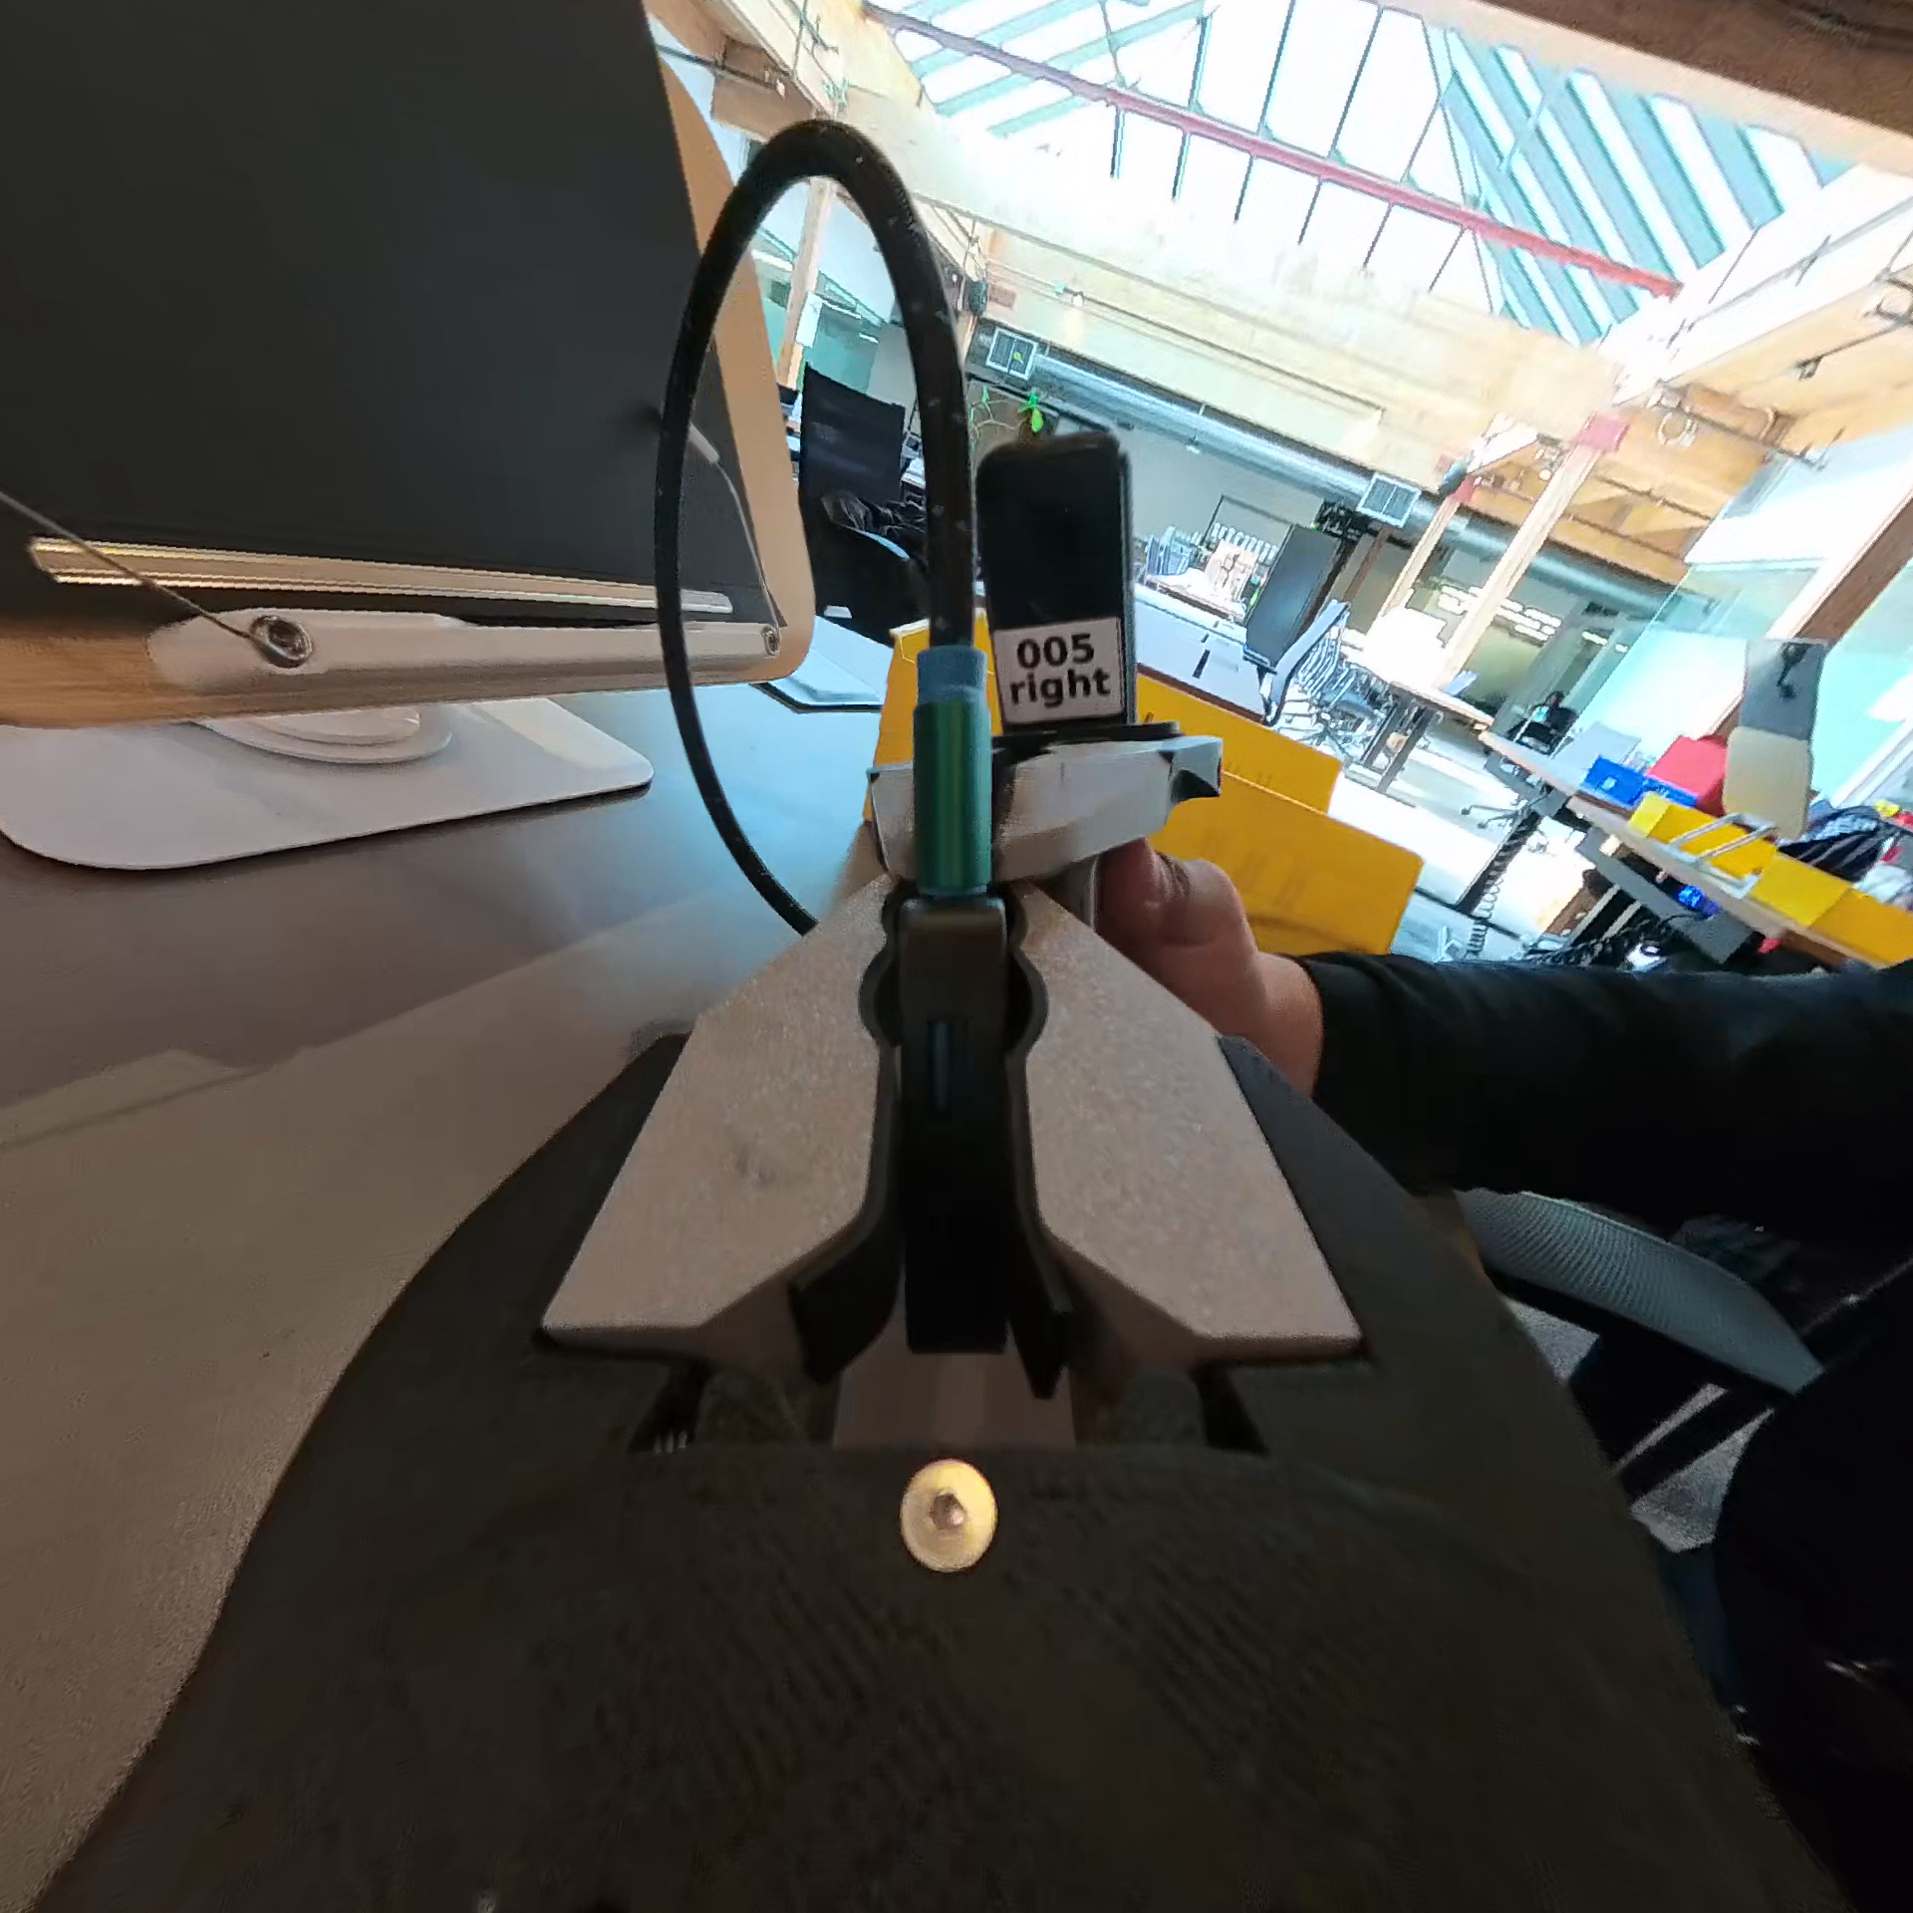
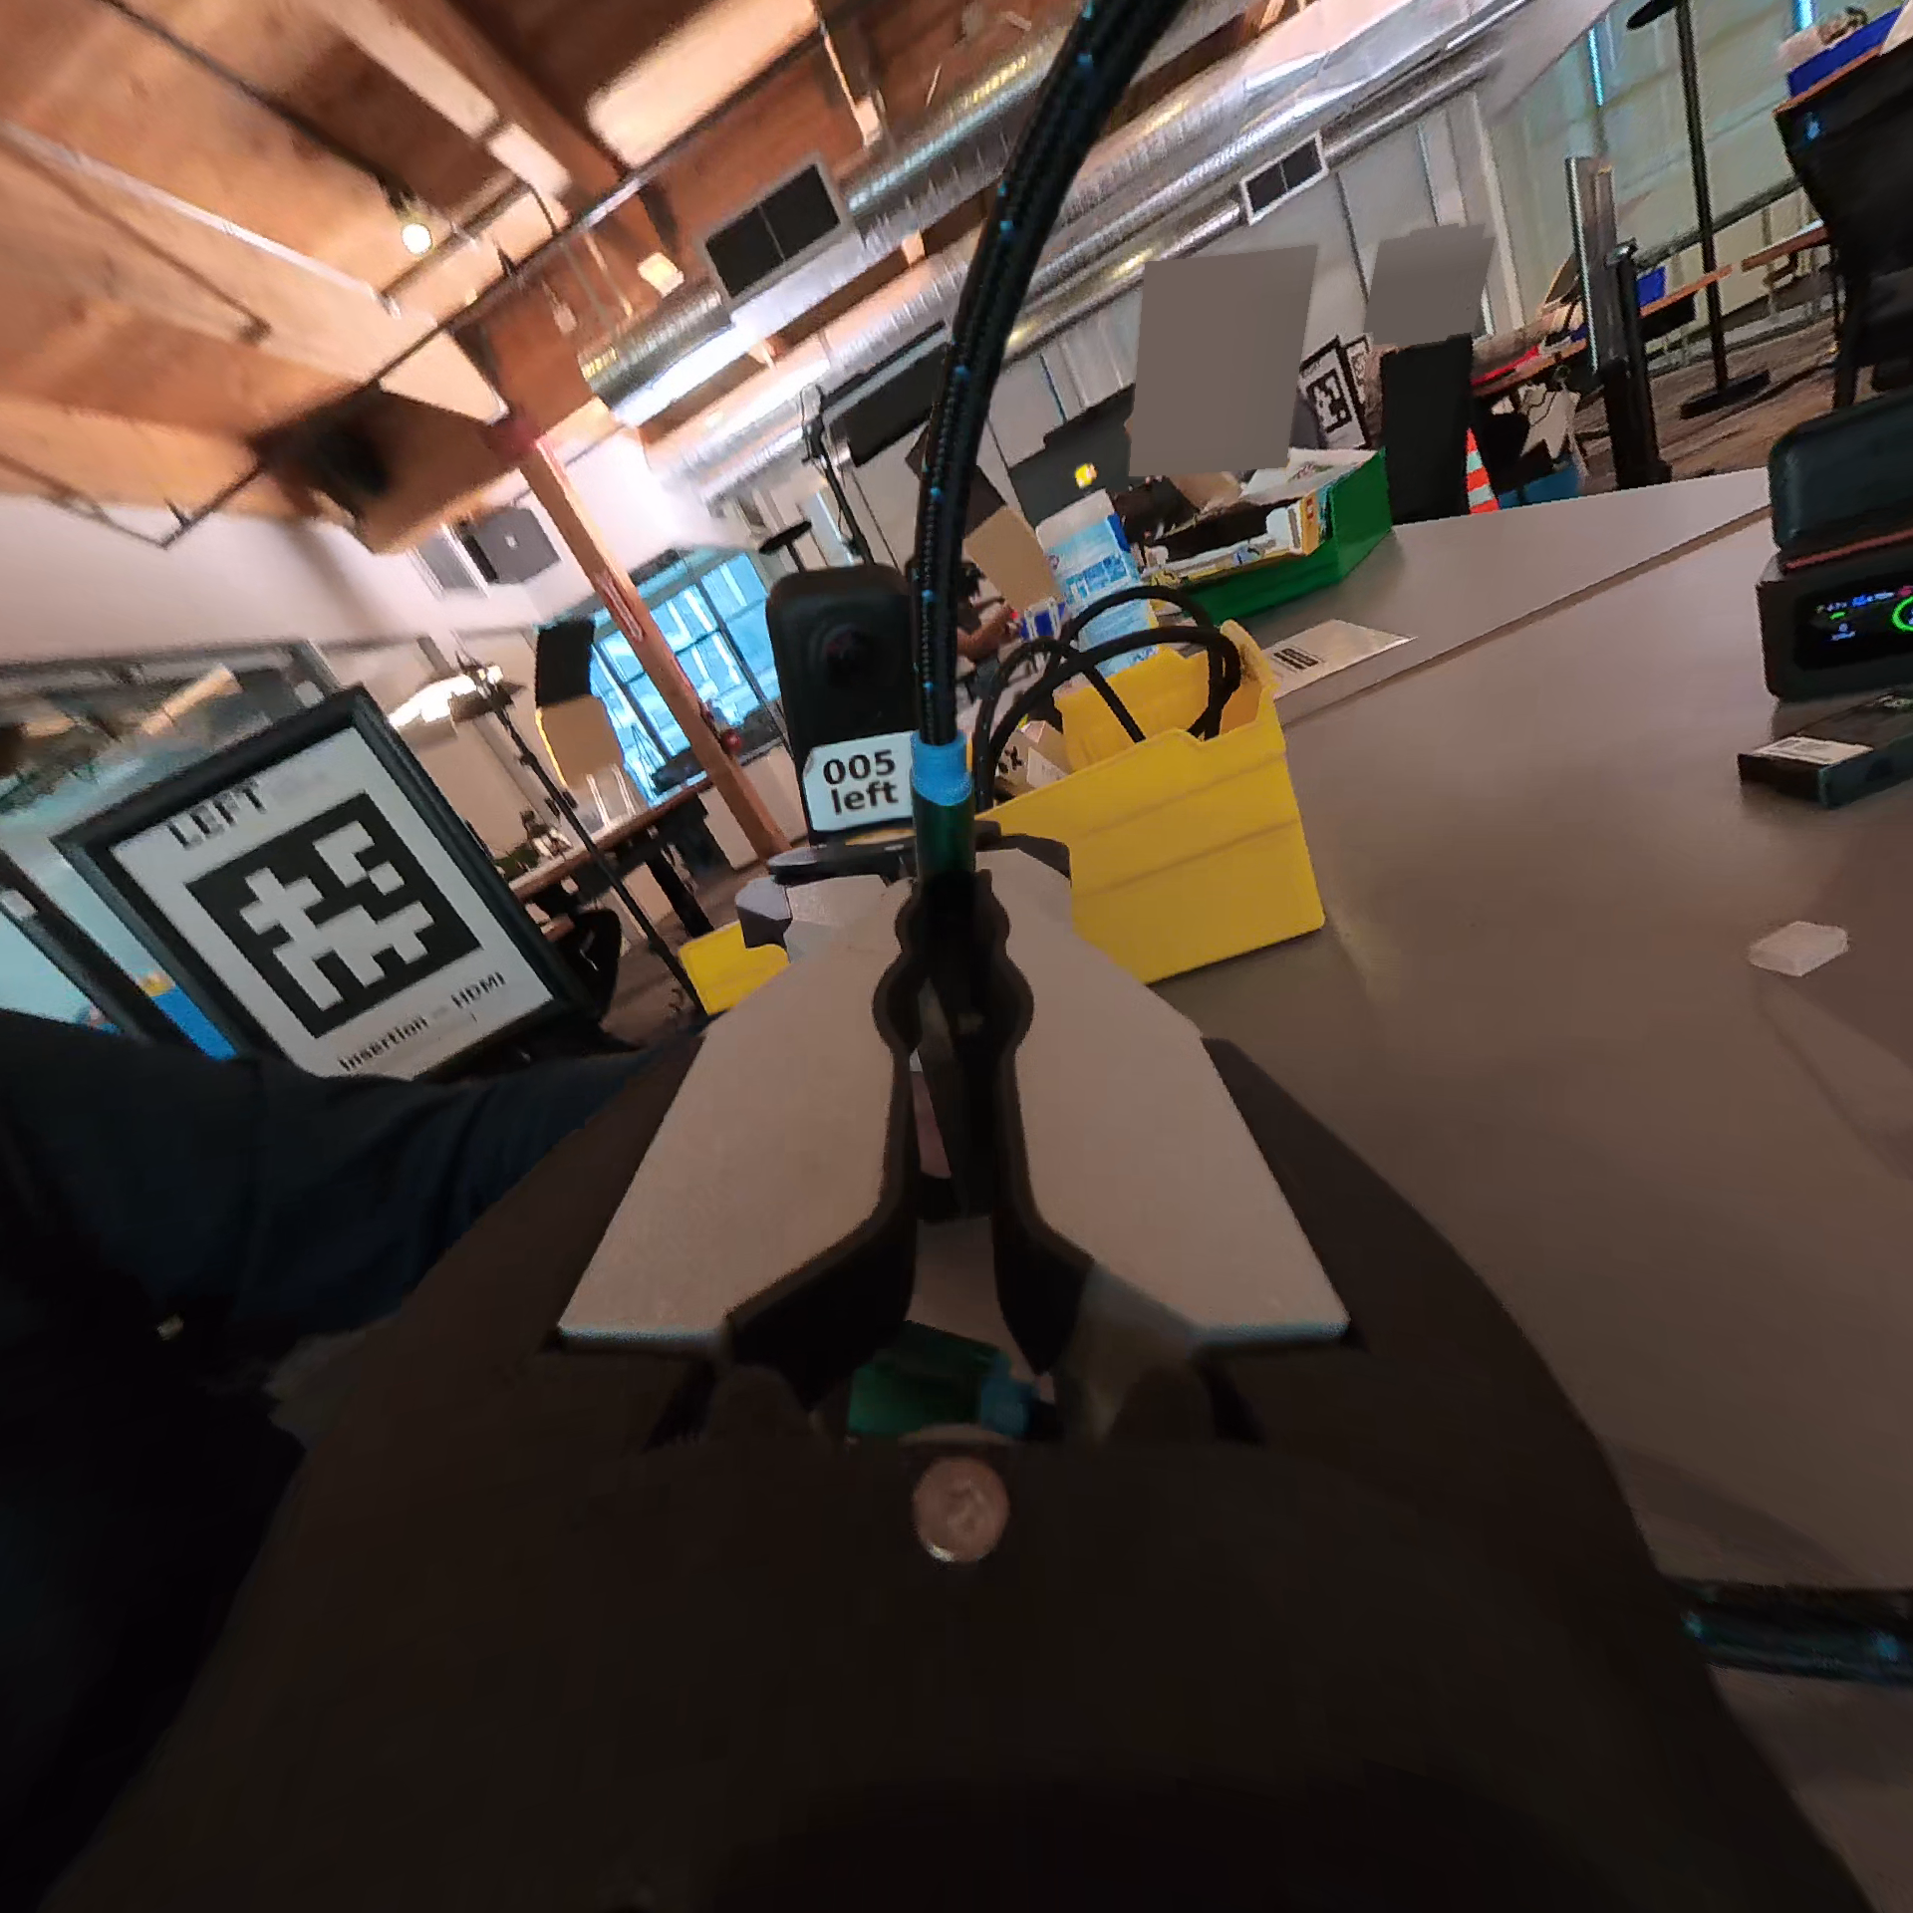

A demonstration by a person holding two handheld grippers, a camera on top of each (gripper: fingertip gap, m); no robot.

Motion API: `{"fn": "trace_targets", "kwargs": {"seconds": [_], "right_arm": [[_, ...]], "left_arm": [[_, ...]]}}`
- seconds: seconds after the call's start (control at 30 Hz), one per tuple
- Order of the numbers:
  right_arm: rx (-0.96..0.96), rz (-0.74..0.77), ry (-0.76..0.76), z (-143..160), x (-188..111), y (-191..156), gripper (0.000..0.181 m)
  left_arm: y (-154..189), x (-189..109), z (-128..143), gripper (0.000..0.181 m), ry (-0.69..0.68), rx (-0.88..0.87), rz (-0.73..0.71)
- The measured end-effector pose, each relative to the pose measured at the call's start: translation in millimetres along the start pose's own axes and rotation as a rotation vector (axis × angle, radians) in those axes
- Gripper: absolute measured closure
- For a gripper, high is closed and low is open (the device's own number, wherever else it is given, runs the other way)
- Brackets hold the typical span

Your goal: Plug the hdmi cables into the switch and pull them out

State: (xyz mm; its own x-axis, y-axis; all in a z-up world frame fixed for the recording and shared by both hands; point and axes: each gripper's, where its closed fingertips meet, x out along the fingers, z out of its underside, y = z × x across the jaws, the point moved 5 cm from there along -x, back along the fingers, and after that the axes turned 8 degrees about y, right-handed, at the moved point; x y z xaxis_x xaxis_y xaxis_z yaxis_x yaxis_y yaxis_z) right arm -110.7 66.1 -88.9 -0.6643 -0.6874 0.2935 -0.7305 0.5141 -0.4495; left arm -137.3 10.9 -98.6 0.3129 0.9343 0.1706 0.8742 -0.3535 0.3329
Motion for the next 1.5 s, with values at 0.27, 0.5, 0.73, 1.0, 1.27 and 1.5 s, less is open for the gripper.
{"fn": "trace_targets", "kwargs": {"seconds": [0.27, 0.5, 0.73, 1.0, 1.27, 1.5], "right_arm": [[0.067, -0.01, 0.068, -1, -1, 2, 0.178], [-0.1, 0.022, -0.112, 2, 1, 3, 0.176], [-0.131, 0.007, -0.198, 7, -5, 2, 0.172], [0.001, 0.055, -0.041, 1, 2, 5, 0.173], [0.176, 0.137, 0.271, -31, -23, 36, 0.174], [-0.055, 0.135, 0.103, -32, -15, 18, 0.173]], "left_arm": [[-1, 1, -2, 0.169, 0.012, -0.009, -0.006], [-4, -3, 4, 0.169, -0.035, -0.012, -0.019], [-1, 2, 17, 0.169, -0.12, 0.013, -0.007], [-4, 5, 6, 0.169, 0.018, -0.084, -0.022], [5, 13, 17, 0.169, -0.054, -0.028, -0.005], [1, 2, 0, 0.169, 0.02, 0.107, -0.064]]}}
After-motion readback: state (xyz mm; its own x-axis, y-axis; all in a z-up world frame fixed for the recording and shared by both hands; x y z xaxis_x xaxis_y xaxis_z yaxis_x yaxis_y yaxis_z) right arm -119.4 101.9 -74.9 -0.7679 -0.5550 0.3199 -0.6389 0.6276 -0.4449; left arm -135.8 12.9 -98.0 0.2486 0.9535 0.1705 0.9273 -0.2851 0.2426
